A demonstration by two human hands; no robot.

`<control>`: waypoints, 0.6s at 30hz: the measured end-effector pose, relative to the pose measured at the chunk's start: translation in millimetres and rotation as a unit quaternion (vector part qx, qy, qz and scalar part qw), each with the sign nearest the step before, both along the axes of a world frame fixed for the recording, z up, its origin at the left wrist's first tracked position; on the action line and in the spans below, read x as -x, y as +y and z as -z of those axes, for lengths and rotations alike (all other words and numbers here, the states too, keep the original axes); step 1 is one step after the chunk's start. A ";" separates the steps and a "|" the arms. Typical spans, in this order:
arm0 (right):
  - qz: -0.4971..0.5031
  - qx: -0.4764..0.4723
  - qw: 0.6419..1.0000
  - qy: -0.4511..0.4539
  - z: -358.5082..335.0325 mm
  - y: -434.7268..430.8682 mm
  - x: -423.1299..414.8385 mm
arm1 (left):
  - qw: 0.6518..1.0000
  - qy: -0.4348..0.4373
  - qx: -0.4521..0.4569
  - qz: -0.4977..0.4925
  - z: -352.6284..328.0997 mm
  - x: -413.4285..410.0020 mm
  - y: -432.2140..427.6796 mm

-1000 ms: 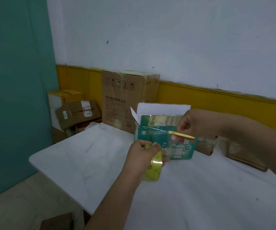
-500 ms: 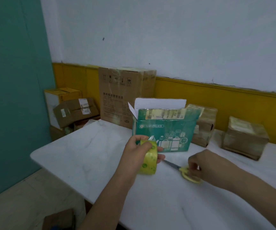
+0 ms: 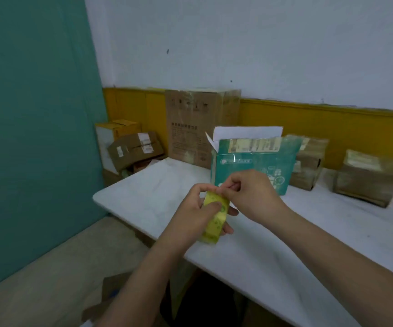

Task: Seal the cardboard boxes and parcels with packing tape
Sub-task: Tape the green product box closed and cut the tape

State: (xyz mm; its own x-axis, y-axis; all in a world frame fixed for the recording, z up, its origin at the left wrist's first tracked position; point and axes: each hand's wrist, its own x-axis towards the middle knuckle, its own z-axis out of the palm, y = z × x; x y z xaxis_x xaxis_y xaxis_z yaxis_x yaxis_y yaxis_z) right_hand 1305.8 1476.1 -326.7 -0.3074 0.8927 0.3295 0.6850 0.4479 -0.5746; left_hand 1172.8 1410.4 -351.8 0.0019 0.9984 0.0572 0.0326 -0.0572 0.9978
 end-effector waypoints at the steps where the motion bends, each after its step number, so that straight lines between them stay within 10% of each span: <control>1: -0.002 0.004 1.000 -0.007 2.0 -8.6 4.9 | 1.000 -0.010 0.019 -0.004 -1.7 2.3 -7.5; 9: -0.014 0.101 0.990 0.096 4.9 -45.9 13.1 | 0.989 0.029 0.144 0.003 -4.9 22.1 -61.5; 18: -0.005 0.089 0.996 -0.027 68.5 -41.4 12.7 | 0.973 0.184 0.119 -0.067 62.6 19.8 -53.9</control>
